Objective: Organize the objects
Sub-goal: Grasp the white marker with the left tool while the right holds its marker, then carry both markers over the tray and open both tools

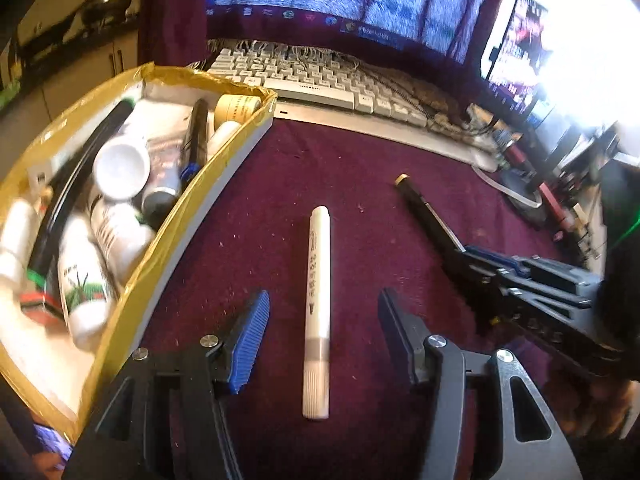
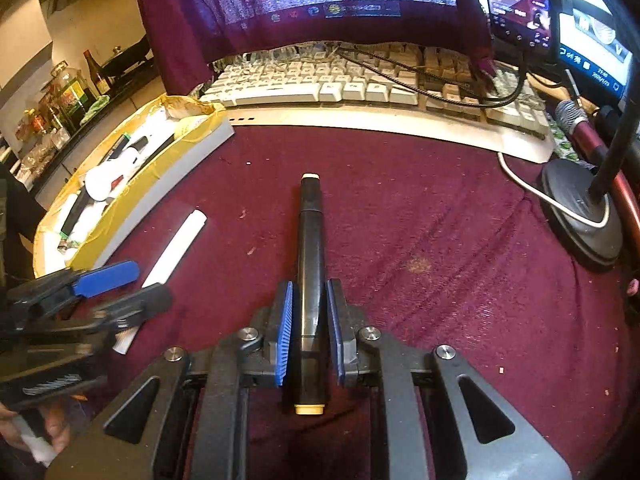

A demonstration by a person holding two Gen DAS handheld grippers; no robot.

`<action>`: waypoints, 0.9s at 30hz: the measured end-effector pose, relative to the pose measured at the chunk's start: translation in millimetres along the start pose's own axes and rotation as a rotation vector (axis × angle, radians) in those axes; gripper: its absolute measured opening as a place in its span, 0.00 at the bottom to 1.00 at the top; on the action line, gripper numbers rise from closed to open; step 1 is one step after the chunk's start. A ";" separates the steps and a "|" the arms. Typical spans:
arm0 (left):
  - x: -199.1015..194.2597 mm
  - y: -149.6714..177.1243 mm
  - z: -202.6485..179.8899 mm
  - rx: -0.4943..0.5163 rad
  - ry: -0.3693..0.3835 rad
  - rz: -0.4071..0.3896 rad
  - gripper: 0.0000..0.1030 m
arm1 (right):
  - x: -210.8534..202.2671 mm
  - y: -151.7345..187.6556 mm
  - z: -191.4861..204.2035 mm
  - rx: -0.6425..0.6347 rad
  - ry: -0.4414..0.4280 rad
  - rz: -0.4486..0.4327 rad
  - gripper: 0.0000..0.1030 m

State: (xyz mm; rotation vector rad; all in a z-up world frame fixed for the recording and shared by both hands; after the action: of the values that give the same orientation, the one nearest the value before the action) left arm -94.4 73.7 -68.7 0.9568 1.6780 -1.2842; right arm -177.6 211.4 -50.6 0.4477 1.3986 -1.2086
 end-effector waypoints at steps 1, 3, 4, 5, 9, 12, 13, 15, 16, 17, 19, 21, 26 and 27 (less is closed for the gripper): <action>1.4 -1.9 -1.0 0.008 -0.025 -0.010 0.49 | 0.1 -0.1 0.8 -0.001 0.000 0.000 0.14; 4.6 -4.9 -3.3 0.021 -0.063 -0.021 0.43 | 0.5 -1.4 2.2 0.001 -0.006 -0.003 0.14; 6.5 -6.7 -4.6 0.031 -0.089 -0.027 0.31 | 0.5 -2.4 2.4 0.002 -0.009 -0.003 0.14; 8.4 -8.7 -5.2 0.040 -0.131 -0.029 0.24 | 0.3 -3.4 2.5 0.001 -0.010 -0.004 0.14; 9.4 -9.3 -7.3 0.070 -0.171 -0.015 0.10 | 3.5 -8.2 1.4 -0.003 -0.010 0.007 0.16; 4.0 -1.2 -2.9 0.039 -0.102 -0.005 0.09 | 6.5 -9.7 2.5 -0.016 0.000 -0.001 0.16; 2.5 2.4 -2.4 0.022 -0.065 0.000 0.09 | 7.1 -9.4 5.2 -0.033 0.017 -0.005 0.16; -1.1 7.6 0.3 -0.009 0.008 0.007 0.09 | 8.7 -7.5 12.0 -0.070 0.067 -0.023 0.15; -1.6 10.4 2.1 -0.027 0.052 0.014 0.09 | 9.3 -7.1 13.7 -0.078 0.084 -0.025 0.13; -2.4 11.5 3.5 -0.039 0.071 0.011 0.09 | 9.3 -7.2 15.2 -0.084 0.092 -0.026 0.12; -3.3 13.4 6.8 -0.060 0.094 0.001 0.09 | 8.8 -6.2 16.5 -0.086 0.073 -0.025 0.12; -3.9 13.0 9.7 -0.087 0.119 -0.003 0.09 | 6.9 -3.1 18.2 -0.084 0.053 -0.022 0.12; -7.4 12.0 12.0 -0.098 0.145 -0.013 0.09 | -0.8 -2.0 26.0 -0.082 -0.020 -0.031 0.12; -10.8 11.5 12.8 -0.095 0.148 -0.023 0.09 | -4.2 -2.6 29.2 -0.089 -0.025 -0.040 0.12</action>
State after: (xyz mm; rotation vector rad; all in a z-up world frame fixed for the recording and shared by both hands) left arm -77.9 62.5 -65.2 0.9981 1.8511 -1.1615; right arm -164.1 187.3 -39.7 0.3430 1.4399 -1.1748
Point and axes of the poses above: each gripper's, at about its wrist camera, not at the fingertips, and x roughly the way its jaws point, z to its left, y to its underside, the point moved 3 cm from there along x, roughly the way its jaws point, and after that the axes turned 13 degrees about z, right-handed, at the moved point
